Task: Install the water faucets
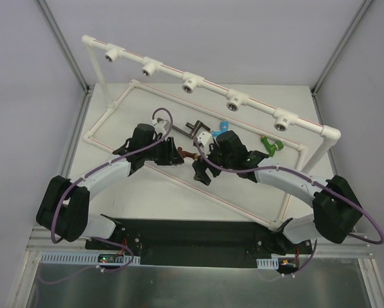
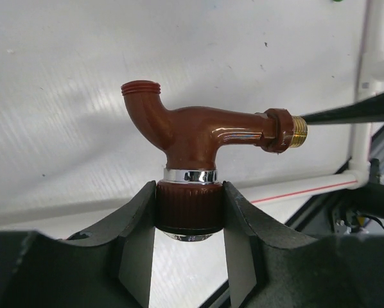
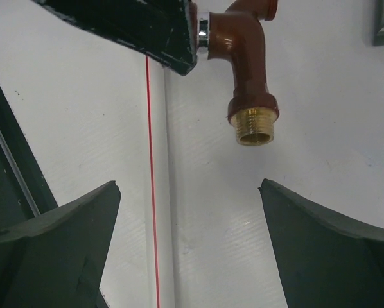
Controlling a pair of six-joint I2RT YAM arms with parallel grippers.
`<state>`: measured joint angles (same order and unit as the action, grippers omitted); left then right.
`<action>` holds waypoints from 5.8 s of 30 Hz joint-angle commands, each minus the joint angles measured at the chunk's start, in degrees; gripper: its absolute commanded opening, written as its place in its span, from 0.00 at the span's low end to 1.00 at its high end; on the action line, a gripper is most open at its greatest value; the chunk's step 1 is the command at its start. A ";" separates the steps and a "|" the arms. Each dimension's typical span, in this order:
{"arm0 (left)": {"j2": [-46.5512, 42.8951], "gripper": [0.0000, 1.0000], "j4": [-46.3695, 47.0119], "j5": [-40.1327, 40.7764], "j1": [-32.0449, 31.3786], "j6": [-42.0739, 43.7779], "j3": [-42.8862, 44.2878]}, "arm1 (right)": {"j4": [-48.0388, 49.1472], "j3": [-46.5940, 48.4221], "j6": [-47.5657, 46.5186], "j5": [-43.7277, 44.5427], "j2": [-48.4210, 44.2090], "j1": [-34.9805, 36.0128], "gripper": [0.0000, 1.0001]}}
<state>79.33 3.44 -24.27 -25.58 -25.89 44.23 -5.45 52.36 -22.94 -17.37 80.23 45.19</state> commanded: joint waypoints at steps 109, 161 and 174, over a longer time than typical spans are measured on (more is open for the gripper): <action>-39.25 0.00 15.73 -17.05 -8.69 38.92 -4.86 | 10.92 10.22 31.04 -30.98 -6.75 -1.77 0.15; -21.24 0.00 12.45 -22.84 29.19 -33.42 7.10 | -56.77 61.73 -28.56 -7.24 4.15 -28.84 0.61; -17.72 0.00 23.99 -18.53 29.27 -46.80 10.52 | -52.47 53.38 -27.69 -4.35 1.52 -28.93 0.02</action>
<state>61.84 20.93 -44.16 3.11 -68.73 49.93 -57.95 109.21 -55.96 -24.23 81.89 16.71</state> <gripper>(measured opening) 0.228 0.325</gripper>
